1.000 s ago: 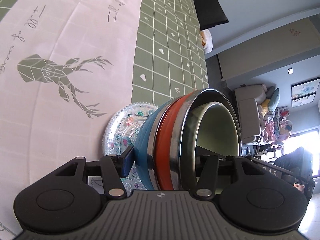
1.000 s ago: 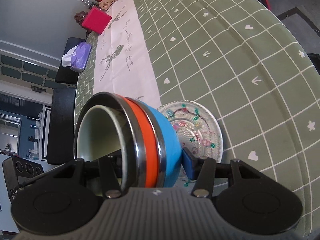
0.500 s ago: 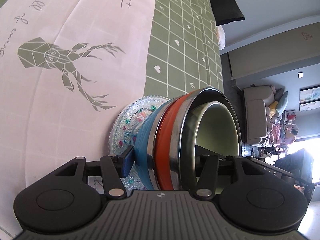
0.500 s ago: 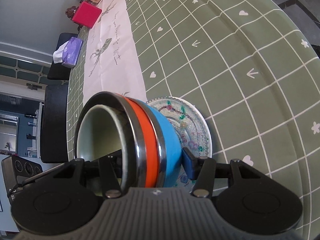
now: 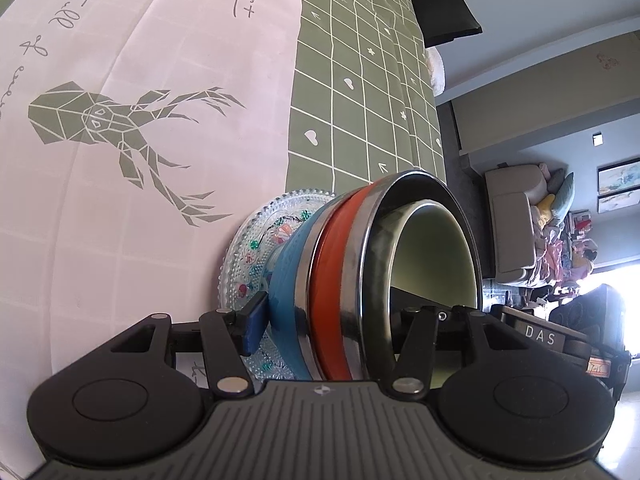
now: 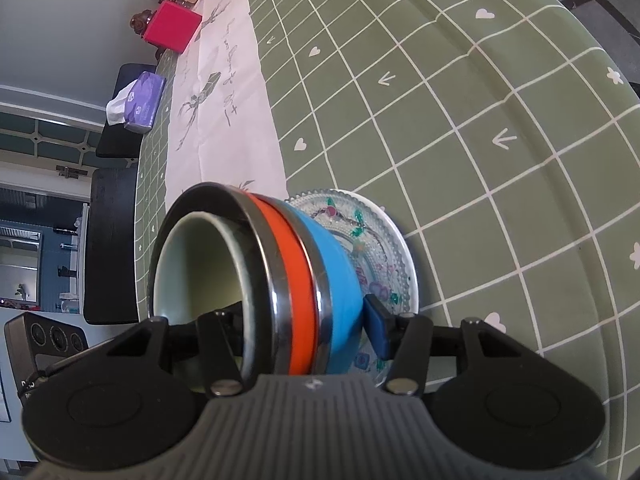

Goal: Organize plates and bowls

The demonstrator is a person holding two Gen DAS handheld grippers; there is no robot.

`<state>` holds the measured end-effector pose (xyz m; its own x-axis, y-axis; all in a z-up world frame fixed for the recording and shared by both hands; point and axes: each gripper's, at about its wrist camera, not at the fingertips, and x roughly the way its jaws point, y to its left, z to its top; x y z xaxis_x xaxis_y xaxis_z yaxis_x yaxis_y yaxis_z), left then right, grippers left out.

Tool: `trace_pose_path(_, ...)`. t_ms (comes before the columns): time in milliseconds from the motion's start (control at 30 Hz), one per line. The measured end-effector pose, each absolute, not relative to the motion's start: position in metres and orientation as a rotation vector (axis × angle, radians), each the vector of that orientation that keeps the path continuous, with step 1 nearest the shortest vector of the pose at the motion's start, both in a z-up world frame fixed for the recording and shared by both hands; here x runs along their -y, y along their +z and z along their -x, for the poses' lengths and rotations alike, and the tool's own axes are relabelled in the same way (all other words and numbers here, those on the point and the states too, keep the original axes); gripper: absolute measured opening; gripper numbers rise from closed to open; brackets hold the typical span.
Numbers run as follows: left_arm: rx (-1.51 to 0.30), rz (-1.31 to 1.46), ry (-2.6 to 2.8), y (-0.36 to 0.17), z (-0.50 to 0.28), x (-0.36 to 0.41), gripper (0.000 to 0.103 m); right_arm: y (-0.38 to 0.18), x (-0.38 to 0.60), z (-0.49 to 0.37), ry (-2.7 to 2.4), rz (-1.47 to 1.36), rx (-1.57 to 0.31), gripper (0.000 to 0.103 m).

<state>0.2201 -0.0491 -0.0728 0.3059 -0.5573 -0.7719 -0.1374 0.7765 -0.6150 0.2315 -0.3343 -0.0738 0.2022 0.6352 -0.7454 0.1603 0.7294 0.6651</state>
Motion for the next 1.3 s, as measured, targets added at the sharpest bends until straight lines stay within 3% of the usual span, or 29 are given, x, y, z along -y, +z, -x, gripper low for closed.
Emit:
trace_pose_path(100, -1.253, 0.670, -0.319, -0.073, -0.220, 0.047, 0.061, -0.073, 0.334, -0.232, 0.372, -0.719, -1.357, 0.056)
trace_pose_path(167, -1.252, 0.667, -0.328, -0.073, -0.220, 0.047, 0.062, -0.071, 0.335, -0.232, 0.374, -0.721, -1.354, 0.074)
trace_pose_path(300, -1.227, 0.644, -0.344, -0.067, -0.218, 0.045, 0.072, -0.063, 0.335, -0.231, 0.379, -0.693, -1.329, 0.078)
trace_pose_path(633, -1.015, 0.432, -0.359, -0.016, -0.198, 0.039, 0.087, -0.026, 0.331, -0.225, 0.368, -0.572, -1.231, 0.080)
trace_pose_path(1000, -0.714, 0.006, -0.299, 0.052, -0.140, 0.056, 0.087, 0.066, 0.299, -0.170, 0.362, -0.140, -0.838, 0.087)
trace_pose_path(1300, -0.558, -0.091, -0.233, 0.068, -0.081, 0.056, 0.084, 0.100, 0.279, -0.101, 0.366, 0.043, -0.572, 0.089)
